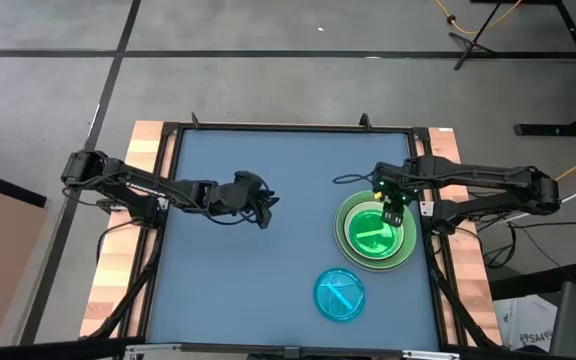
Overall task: Stack plastic plates
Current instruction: Stack the blue plate on top of the green plate
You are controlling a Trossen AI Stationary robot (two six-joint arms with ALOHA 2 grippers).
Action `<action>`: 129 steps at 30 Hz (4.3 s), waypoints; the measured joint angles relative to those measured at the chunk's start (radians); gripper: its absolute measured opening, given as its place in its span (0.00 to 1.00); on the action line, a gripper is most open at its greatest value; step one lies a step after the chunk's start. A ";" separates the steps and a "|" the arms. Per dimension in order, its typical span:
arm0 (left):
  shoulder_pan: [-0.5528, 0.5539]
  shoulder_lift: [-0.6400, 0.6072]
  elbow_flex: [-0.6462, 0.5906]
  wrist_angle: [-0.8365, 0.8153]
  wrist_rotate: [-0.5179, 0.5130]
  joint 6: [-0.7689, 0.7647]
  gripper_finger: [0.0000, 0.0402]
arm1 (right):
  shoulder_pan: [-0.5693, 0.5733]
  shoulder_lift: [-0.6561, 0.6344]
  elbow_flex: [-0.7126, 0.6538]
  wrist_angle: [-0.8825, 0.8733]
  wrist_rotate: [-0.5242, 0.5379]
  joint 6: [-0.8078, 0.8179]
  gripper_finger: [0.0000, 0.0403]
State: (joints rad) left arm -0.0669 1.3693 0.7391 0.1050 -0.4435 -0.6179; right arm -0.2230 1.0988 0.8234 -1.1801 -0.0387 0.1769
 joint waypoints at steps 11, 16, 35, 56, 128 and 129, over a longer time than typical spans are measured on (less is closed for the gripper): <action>0.000 0.000 0.000 0.000 0.000 0.000 0.29 | 0.000 0.000 0.000 0.058 0.022 0.001 0.47; 0.000 0.000 0.000 0.000 0.000 0.000 0.29 | 0.000 0.000 0.000 0.150 0.008 0.001 0.47; 0.000 0.000 0.000 0.000 0.000 0.000 0.29 | 0.018 0.000 0.000 0.529 -0.292 0.001 0.47; 0.000 0.000 0.000 -0.009 0.000 0.000 0.29 | 0.406 0.069 -0.001 0.730 -0.103 -0.001 0.47; 0.000 0.000 0.000 -0.019 0.000 0.000 0.29 | 0.615 0.569 0.001 1.044 -0.033 -0.025 0.47; 0.000 0.000 0.000 -0.019 0.000 0.000 0.29 | 0.615 0.579 0.001 1.049 -0.034 -0.025 0.47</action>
State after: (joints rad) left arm -0.0669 1.3695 0.7391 0.0859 -0.4435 -0.6182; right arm 0.3923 1.6783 0.8242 -0.1308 -0.0729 0.1518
